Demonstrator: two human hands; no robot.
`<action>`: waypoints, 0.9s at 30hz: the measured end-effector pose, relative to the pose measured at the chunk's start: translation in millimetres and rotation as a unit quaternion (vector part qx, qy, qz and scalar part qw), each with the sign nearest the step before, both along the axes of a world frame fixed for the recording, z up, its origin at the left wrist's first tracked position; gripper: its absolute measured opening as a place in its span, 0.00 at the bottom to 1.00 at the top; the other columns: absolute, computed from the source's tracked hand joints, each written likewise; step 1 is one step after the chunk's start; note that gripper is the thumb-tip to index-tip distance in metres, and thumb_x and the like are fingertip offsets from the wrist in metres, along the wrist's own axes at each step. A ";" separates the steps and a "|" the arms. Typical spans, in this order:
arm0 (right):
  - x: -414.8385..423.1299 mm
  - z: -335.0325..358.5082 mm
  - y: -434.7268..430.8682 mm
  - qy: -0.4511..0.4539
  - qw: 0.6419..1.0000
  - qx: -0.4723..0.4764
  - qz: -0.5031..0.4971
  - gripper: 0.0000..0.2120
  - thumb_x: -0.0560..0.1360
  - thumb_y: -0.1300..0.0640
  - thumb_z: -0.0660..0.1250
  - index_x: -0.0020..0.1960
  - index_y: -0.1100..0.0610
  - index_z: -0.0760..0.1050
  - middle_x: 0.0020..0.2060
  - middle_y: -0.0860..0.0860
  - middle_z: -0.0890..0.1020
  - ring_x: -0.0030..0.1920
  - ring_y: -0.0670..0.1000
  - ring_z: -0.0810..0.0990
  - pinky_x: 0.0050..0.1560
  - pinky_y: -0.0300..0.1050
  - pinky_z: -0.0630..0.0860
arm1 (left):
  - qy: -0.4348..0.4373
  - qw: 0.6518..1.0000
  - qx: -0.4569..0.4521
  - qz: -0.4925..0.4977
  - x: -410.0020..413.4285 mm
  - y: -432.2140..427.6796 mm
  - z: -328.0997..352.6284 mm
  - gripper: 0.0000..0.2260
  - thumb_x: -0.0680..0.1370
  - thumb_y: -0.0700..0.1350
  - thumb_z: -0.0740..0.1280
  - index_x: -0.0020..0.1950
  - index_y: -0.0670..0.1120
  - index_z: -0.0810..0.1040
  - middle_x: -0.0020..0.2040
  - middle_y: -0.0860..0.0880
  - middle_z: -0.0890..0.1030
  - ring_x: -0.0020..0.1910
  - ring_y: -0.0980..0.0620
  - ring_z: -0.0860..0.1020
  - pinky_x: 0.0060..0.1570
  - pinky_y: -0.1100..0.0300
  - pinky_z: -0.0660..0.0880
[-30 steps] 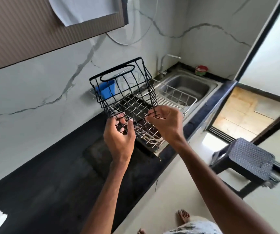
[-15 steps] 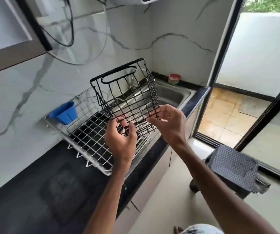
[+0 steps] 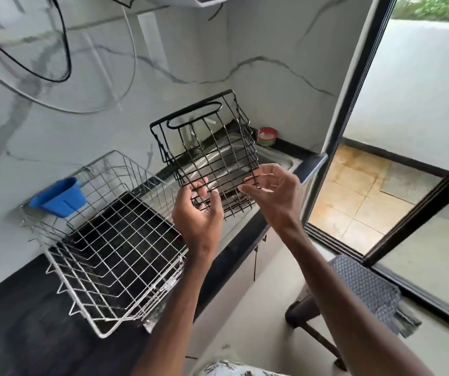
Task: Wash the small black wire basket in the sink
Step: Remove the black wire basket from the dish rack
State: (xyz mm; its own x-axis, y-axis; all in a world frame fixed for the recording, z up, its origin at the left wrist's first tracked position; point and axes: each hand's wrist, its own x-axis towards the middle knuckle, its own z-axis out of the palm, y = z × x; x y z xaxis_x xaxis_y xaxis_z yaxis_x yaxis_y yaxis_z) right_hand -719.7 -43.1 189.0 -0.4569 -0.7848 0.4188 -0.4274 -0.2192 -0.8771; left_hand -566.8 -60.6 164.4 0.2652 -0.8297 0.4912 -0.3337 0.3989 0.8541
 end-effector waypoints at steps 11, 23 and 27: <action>-52.1 -24.0 -114.9 0.012 0.998 0.054 0.014 0.24 0.65 0.52 0.83 0.58 0.53 0.80 0.46 0.46 0.85 0.45 0.43 0.85 0.41 0.29 0.79 | 0.008 0.998 0.055 0.016 -50.7 -110.5 -33.4 0.08 0.77 0.45 0.74 0.51 0.46 0.77 0.48 0.52 0.80 0.47 0.52 0.83 0.42 0.48 0.85; -111.1 -41.3 -226.5 0.019 0.992 0.120 0.014 0.20 0.64 0.53 0.84 0.51 0.46 0.79 0.42 0.42 0.84 0.42 0.43 0.84 0.43 0.46 0.84 | 0.004 0.994 0.110 0.016 -104.2 -208.8 -49.1 0.08 0.78 0.46 0.75 0.50 0.50 0.76 0.49 0.53 0.83 0.48 0.49 0.84 0.44 0.42 0.84; -110.7 -48.3 -261.9 0.030 0.988 0.143 0.053 0.18 0.64 0.51 0.84 0.48 0.47 0.80 0.39 0.43 0.85 0.39 0.41 0.84 0.41 0.43 0.84 | -0.003 0.990 0.129 0.051 -99.0 -230.0 -56.5 0.08 0.77 0.50 0.74 0.50 0.52 0.76 0.49 0.51 0.83 0.49 0.47 0.84 0.43 0.42 0.84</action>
State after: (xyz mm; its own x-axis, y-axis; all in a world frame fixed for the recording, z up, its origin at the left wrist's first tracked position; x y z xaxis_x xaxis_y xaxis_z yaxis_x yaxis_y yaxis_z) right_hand -830.5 -304.9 140.7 -0.3461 -0.9171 0.1977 -0.4685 -0.0136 -0.8834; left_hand -665.9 -290.7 107.9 0.3513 -0.8969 0.2685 -0.3655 0.1326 0.9213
